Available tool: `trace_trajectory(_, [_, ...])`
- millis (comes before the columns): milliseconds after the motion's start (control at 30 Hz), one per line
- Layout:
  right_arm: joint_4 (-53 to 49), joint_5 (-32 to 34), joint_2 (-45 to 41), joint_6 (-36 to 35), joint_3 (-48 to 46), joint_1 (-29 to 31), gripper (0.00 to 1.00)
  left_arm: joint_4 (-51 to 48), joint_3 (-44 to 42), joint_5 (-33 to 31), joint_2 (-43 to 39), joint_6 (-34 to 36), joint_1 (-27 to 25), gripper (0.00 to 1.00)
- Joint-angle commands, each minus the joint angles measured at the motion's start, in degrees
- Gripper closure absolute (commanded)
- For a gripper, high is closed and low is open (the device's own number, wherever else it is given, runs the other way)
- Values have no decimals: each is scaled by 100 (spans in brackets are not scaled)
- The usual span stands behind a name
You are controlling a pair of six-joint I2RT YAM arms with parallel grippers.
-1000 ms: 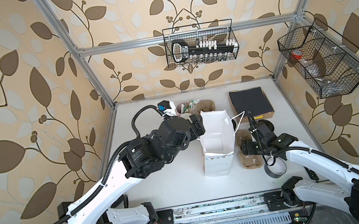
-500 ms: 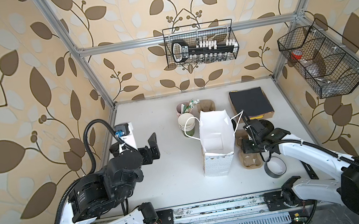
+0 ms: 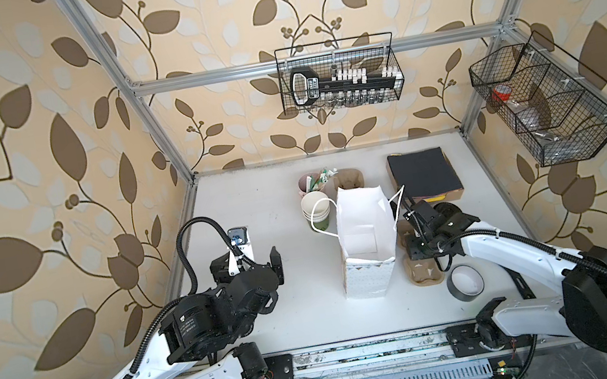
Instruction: Pack the takeout coffee
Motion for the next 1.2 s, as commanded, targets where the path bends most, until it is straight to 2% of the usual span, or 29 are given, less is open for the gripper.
trace_trajectory(0, [-29,86,30,45,2,6,47,199,-553,994,18,-1377,-44,1])
trace_trajectory(200, [-25,106,130,-12,31,-9,47,1134,-1736,1882,251,-2156,-40,1])
trace_trajectory(333, [24,55,43,-47,-94,-155,47,1964,-2394,2547,354,-2289,-40,1])
trace_trajectory(533, [171,-57,94,-91,-163,-239,48,3151,-2944,3234,937,-2524,-40,1])
trace_trajectory(667, [244,-123,145,-82,-214,-257,51,3638,-3041,3511,1416,-2728,-32,1])
trace_trajectory(1000, [381,-172,161,-100,-341,-292,51,5078,-3372,4265,2356,-3151,-31,1])
trace_trajectory(1167, [437,-163,162,-100,-374,-292,51,5477,-3323,4512,2803,-3219,-31,1])
